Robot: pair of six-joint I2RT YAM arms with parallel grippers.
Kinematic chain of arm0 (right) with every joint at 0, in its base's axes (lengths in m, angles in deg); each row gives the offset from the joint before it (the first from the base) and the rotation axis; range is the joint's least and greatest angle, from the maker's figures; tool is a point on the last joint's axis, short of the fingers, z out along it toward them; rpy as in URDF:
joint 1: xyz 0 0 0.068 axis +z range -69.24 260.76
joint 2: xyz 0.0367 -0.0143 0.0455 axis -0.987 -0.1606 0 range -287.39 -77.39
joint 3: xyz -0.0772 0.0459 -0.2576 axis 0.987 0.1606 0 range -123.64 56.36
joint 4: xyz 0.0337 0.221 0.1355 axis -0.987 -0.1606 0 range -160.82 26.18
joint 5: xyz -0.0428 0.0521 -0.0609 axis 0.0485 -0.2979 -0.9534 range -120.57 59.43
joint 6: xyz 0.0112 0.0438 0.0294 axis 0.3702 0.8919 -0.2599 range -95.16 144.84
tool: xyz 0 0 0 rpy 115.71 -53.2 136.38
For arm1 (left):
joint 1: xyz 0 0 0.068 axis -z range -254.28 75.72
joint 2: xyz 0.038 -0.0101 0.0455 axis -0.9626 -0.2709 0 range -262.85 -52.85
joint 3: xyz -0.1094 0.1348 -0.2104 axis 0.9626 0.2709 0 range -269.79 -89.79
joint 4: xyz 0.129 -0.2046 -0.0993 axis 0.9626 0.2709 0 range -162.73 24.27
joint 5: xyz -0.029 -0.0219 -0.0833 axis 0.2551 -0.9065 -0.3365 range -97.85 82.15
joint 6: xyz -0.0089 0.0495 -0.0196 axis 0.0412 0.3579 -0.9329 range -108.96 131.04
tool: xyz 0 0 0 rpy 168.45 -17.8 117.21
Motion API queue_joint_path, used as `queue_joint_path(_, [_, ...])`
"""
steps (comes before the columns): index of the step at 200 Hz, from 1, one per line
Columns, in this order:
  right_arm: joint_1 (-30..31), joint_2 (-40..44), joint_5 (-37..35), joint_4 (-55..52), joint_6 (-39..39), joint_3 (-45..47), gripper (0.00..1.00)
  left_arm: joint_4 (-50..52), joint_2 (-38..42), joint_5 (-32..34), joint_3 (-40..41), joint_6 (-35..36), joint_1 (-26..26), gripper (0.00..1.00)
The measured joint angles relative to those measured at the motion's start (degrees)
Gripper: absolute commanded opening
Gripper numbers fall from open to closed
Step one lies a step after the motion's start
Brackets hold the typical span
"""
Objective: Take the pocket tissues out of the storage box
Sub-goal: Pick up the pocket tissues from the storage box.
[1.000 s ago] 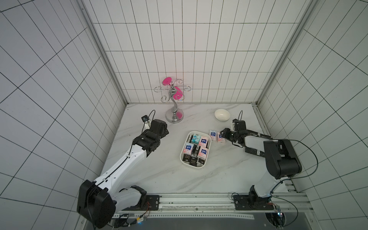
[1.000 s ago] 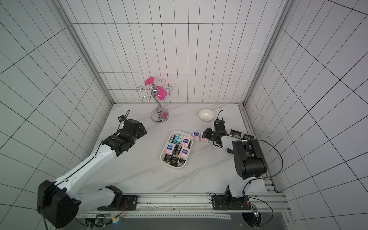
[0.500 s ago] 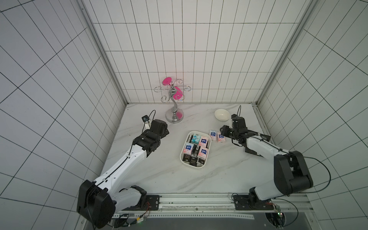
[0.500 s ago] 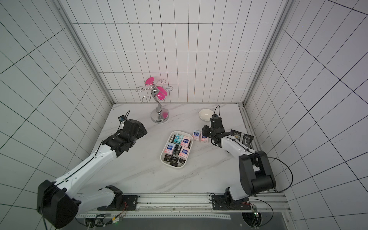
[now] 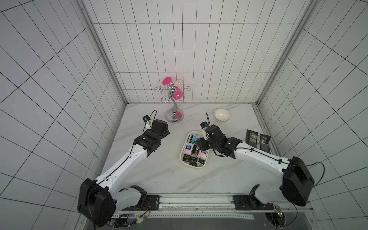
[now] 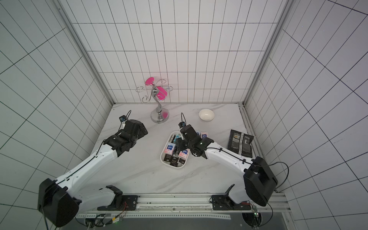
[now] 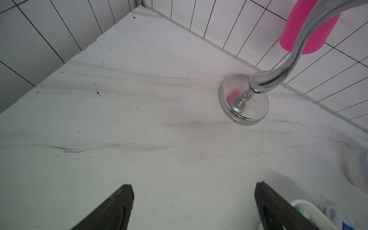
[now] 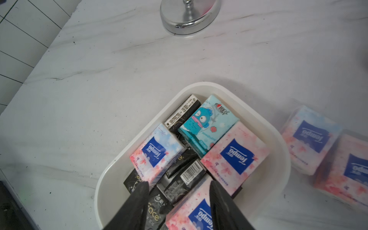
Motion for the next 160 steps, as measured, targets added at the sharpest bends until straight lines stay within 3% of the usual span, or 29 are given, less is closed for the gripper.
queue_joint_path(160, [6.12, -9.99, -3.23, 10.01, 20.39, 0.92, 0.55, 0.07, 0.90, -0.24, 0.59, -0.02, 0.00, 0.98])
